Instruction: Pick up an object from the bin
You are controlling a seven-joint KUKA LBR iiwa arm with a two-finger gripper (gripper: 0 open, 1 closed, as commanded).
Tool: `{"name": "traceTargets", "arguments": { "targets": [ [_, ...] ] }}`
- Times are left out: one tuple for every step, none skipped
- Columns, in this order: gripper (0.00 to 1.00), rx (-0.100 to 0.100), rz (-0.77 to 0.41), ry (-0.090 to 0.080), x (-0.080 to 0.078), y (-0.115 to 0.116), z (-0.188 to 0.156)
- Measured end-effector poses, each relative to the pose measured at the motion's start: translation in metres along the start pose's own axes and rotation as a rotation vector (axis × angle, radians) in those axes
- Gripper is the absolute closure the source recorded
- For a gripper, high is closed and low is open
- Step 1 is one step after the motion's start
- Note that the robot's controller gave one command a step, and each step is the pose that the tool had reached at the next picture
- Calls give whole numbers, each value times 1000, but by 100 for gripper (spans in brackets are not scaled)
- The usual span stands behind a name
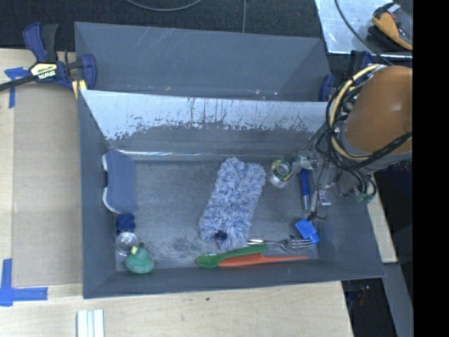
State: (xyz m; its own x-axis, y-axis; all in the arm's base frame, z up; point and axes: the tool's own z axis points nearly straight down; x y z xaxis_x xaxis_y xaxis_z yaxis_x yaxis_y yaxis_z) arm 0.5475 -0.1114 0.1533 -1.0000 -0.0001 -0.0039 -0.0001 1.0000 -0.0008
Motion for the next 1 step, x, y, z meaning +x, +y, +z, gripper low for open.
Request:
{"name": "traceTargets", "arguments": {
  "targets": [
    [0, -3, -304, 3, -34, 64, 84]
  ]
}}
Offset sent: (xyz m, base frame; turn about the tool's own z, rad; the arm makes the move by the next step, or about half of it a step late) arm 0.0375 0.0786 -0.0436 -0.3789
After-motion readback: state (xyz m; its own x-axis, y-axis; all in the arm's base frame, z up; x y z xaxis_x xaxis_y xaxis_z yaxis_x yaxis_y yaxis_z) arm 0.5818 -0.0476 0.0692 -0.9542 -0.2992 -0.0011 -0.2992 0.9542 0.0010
